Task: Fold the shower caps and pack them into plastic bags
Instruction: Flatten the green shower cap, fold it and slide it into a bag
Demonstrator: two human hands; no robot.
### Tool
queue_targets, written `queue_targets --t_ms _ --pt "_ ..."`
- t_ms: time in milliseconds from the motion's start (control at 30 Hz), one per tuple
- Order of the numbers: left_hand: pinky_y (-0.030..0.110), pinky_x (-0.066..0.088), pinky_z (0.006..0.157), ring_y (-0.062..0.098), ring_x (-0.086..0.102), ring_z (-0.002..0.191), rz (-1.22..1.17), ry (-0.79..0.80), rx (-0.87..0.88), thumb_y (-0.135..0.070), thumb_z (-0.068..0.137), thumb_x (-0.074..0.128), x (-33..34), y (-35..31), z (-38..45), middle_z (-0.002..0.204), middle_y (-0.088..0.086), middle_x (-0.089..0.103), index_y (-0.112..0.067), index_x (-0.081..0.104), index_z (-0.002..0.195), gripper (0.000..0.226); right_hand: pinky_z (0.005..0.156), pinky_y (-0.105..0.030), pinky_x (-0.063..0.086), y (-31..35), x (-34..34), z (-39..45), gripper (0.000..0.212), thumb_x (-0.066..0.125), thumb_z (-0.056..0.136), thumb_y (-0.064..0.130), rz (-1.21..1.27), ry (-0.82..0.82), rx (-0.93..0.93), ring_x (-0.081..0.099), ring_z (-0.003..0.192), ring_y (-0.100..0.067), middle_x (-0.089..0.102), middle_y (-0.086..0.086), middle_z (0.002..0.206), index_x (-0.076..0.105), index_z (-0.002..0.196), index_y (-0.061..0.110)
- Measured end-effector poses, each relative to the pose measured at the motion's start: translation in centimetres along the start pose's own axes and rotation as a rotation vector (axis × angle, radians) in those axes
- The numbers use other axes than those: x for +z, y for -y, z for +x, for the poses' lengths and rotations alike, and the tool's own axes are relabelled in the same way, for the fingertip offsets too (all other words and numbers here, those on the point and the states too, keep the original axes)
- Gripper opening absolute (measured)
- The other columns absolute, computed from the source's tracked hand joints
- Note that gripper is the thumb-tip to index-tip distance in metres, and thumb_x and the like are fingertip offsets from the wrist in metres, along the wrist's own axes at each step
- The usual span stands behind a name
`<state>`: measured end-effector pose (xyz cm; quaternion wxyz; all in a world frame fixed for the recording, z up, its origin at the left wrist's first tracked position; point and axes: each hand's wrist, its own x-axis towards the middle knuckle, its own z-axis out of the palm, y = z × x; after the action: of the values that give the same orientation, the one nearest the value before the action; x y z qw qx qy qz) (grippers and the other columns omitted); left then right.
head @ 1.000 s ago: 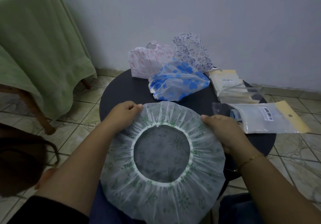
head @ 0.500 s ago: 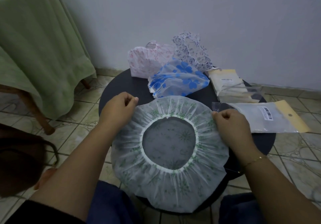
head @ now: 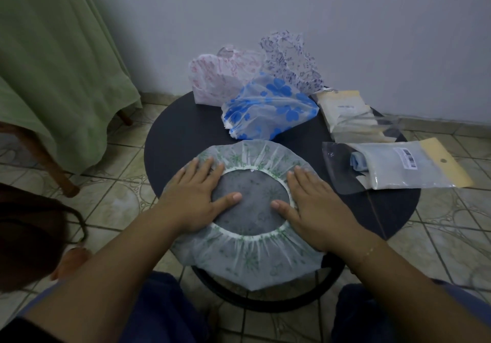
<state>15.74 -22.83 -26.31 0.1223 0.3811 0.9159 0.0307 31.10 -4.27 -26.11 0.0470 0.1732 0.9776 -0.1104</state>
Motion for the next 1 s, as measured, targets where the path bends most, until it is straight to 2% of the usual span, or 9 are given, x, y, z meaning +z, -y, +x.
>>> queue_targets --t_ms 233,367,533,600,700,767,833,900,1000 --pt "0.034 -0.007 0.115 0.012 -0.015 0.144 -0.02 -0.054 0.073 -0.094 0.05 -0.008 0.2 0.5 0.7 0.158 -0.007 -0.012 -0.036 -0.006 0.149 0.114 0.116 -0.031 -0.002 0.0 0.3 -0.1 0.077 0.014 0.09 0.065 -0.038 -0.049 0.005 -0.007 0.145 -0.013 -0.008 0.001 0.159 -0.003 0.151 0.02" --pt "0.041 -0.016 0.112 0.017 -0.023 0.142 0.03 -0.086 0.127 -0.105 0.022 0.008 -1.1 1.2 1.3 0.158 -0.003 -0.016 -0.033 -0.003 0.15 0.146 0.106 -0.038 0.019 0.3 -0.2 -0.5 0.079 0.009 0.084 0.074 -0.043 -0.164 0.031 0.02 0.14 -0.015 0.025 0.005 0.153 0.028 0.146 0.028" --pt "0.047 -0.005 0.114 0.022 0.013 0.137 0.027 -0.289 -0.01 -0.101 0.017 0.03 -2.5 1.7 1.0 0.14 0.002 0.028 -0.036 0.024 0.145 0.144 0.084 -0.036 0.025 0.3 -1.7 -1.0 0.051 0.031 0.088 0.066 -0.08 -0.321 0.044 0.054 0.091 -0.013 0.059 0.008 0.094 0.068 0.095 0.032" --pt "0.042 0.013 0.111 0.024 0.029 0.126 0.057 -0.368 -0.066 -0.096 0.03 0.044 -3.0 1.5 0.8 0.129 0.002 0.038 -0.032 0.034 0.141 0.128 0.074 -0.032 0.032 0.1 -1.7 -0.9 0.051 0.039 0.092 0.057 -0.015 -0.405 0.003 0.043 0.053 -0.008 0.047 0.007 0.056 0.052 0.053 0.025" --pt "0.038 0.027 0.1 0.023 0.043 0.12 0.141 -0.378 -0.12 -0.074 0.069 0.056 -3.2 0.7 0.7 0.127 0.001 0.048 -0.028 0.043 0.134 0.08 0.045 -0.018 0.015 0.4 -1.3 -0.7 0.056 0.05 0.088 0.044 0.057 -0.617 -0.041 0.025 0.033 -0.007 0.027 0.005 0.035 0.024 0.043 0.025" --pt "0.037 0.031 0.093 0.02 0.051 0.114 0.161 -0.331 -0.089 -0.064 0.084 0.047 -3.0 0.1 0.7 0.124 -0.002 0.055 -0.028 0.051 0.124 0.054 0.045 -0.017 0.022 0.3 -1.1 -0.5 0.04 0.047 0.085 0.043 0.107 -0.668 -0.079 0.048 0.045 -0.016 0.05 0.005 0.046 0.049 0.05 0.025" --pt "0.035 0.033 0.087 0.017 0.054 0.111 0.164 -0.291 -0.007 -0.06 0.091 0.038 -2.6 -0.2 0.7 0.121 -0.006 0.058 -0.027 0.056 0.117 0.045 0.064 -0.027 0.041 -0.1 -0.7 0.0 0.029 0.051 0.082 0.041 0.063 -0.641 -0.143 0.06 0.08 -0.02 0.067 0.001 0.083 0.07 0.081 0.02" --pt "0.035 0.032 0.094 0.014 0.05 0.118 0.155 -0.25 0.057 -0.054 0.095 0.032 -2.4 -0.2 0.9 0.129 -0.009 0.055 -0.028 0.052 0.124 0.044 0.081 -0.036 0.044 -0.2 -0.3 0.4 0.039 0.053 0.08 0.044 -0.001 -0.486 -0.175 0.057 0.104 -0.023 0.064 -0.002 0.11 0.068 0.105 0.018" --pt "0.042 0.006 0.115 0.012 0.029 0.138 0.206 -0.182 0.049 -0.042 0.101 0.023 -2.2 0.1 1.3 0.147 -0.009 0.038 -0.027 0.038 0.139 0.044 0.084 -0.035 0.04 0.1 -0.1 0.5 0.049 0.042 0.084 0.053 0.007 -0.363 -0.135 0.059 0.104 -0.02 0.067 0.004 0.111 0.067 0.112 0.021"
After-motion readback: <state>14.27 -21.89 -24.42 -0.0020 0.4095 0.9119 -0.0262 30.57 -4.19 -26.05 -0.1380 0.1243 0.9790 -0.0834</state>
